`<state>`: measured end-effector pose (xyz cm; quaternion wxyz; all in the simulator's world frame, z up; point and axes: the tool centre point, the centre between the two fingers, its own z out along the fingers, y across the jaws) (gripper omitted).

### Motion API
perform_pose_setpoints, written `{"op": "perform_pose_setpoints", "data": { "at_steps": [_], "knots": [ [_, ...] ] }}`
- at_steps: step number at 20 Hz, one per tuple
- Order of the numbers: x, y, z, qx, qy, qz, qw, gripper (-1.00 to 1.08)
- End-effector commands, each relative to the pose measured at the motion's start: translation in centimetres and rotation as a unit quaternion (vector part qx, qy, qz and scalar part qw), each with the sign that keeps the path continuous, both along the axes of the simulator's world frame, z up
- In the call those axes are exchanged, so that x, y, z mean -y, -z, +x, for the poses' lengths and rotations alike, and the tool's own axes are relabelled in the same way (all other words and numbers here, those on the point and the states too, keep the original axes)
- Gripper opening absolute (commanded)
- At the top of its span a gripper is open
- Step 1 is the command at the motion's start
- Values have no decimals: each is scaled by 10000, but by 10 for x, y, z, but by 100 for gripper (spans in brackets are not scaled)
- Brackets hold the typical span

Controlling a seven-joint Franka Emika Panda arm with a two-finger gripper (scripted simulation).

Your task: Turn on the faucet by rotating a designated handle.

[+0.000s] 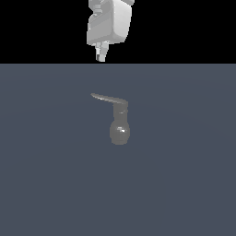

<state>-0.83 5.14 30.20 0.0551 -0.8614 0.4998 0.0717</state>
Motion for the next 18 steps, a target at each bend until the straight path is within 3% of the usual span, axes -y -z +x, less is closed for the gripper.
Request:
{"op": "perform_pose_setpoints", "data": {
  "at_steps": [1, 7, 18],
  "knots": [
    [-4, 17, 12, -39, 365, -80, 9993, -100],
    [-11, 57, 39, -79, 1203, -331, 9922, -100],
    [-19, 113, 72, 32, 2336, -766, 9693, -100]
  ]
}}
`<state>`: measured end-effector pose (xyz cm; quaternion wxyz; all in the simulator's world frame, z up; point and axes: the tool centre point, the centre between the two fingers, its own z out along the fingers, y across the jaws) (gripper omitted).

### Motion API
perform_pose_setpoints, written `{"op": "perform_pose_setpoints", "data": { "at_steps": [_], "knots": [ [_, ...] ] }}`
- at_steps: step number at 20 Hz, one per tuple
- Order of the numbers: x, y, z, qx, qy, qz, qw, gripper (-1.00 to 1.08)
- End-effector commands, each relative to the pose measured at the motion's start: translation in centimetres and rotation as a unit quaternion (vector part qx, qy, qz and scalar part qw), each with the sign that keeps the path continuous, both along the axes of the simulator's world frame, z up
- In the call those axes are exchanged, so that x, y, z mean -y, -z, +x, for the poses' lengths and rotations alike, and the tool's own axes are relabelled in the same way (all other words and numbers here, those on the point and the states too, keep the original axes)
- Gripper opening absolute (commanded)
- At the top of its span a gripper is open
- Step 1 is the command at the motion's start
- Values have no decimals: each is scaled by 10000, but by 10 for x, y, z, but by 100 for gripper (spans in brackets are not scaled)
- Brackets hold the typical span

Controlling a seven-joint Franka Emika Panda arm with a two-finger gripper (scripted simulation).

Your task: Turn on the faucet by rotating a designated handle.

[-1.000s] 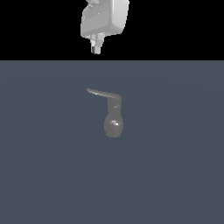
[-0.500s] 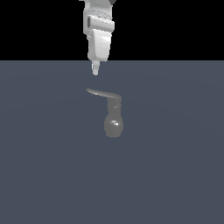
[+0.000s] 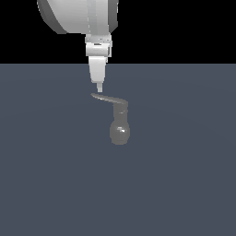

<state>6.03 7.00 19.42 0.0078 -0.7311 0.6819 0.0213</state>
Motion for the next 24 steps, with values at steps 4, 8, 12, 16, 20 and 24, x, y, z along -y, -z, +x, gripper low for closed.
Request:
{"op": "perform_pose_setpoints", "data": {
  "at_steps": [4, 8, 12, 16, 20, 24],
  "knots": [
    [-2, 16, 9, 67, 330, -152, 9993, -100],
    [-3, 21, 12, 90, 430, -201, 9988, -100],
    [-3, 21, 13, 93, 443, -207, 9988, -100],
    [-4, 21, 7, 90, 436, -206, 9988, -100],
    [-6, 21, -3, 90, 436, -206, 9988, -100],
    [-9, 21, -14, 90, 436, -206, 9988, -100]
  ]
}}
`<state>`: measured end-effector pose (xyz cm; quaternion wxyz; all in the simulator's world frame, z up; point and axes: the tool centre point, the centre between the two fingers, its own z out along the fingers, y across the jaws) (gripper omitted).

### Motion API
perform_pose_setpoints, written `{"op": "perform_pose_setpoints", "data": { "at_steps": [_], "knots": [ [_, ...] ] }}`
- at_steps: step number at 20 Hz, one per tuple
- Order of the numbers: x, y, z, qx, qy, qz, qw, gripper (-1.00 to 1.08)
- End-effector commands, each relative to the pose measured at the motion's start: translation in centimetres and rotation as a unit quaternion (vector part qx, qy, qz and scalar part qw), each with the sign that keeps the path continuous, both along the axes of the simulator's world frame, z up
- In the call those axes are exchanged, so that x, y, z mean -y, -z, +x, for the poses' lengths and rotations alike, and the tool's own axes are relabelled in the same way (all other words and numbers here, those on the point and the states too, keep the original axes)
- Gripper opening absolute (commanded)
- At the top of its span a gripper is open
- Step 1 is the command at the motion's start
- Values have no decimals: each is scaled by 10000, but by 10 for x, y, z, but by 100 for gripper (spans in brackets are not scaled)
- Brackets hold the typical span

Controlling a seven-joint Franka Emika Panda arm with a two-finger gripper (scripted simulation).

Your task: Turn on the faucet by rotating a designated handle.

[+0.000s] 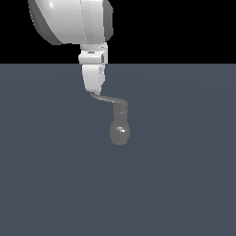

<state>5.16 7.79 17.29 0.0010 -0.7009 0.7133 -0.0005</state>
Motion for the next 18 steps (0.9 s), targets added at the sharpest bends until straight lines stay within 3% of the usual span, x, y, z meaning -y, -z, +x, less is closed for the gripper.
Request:
{"op": "perform_pose_setpoints", "data": {
  "at_steps": [1, 18],
  "knots": [
    [-1, 0, -8, -14, 1, -2, 10000, -100],
    [-10, 0, -51, -13, 4, -1, 10000, -100]
  ]
}}
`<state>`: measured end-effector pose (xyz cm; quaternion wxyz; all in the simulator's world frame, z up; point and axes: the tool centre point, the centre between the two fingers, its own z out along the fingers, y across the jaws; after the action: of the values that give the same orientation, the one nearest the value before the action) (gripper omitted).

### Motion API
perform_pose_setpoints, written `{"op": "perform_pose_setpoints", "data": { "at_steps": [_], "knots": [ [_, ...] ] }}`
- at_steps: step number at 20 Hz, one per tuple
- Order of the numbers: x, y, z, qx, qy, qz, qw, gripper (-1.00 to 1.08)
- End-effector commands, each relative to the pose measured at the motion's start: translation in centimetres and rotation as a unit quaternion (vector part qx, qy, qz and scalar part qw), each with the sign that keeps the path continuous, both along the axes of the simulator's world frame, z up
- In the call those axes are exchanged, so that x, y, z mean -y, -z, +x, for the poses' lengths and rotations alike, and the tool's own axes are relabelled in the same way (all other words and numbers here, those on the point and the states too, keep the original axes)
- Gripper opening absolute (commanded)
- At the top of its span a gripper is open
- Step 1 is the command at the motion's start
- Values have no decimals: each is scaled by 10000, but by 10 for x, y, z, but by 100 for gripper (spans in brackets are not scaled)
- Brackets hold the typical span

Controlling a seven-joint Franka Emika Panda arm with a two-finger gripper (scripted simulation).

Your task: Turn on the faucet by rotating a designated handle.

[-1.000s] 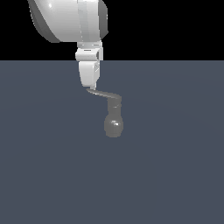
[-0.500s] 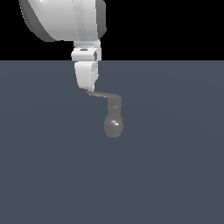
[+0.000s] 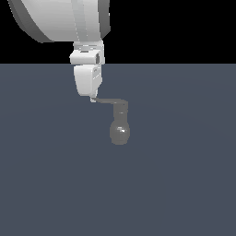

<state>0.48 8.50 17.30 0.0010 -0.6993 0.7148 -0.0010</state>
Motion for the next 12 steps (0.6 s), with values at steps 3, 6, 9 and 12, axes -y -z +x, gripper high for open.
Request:
{"op": "perform_pose_setpoints", "data": {
  "at_steps": [3, 6, 9, 12],
  "knots": [
    [3, 0, -6, 2, -2, -7, 10000, -100],
    [7, 0, -14, 0, -4, -6, 10000, -100],
    [12, 0, -22, -3, -6, -4, 10000, -100],
    [16, 0, -30, -3, -6, -4, 10000, -100]
  ]
}}
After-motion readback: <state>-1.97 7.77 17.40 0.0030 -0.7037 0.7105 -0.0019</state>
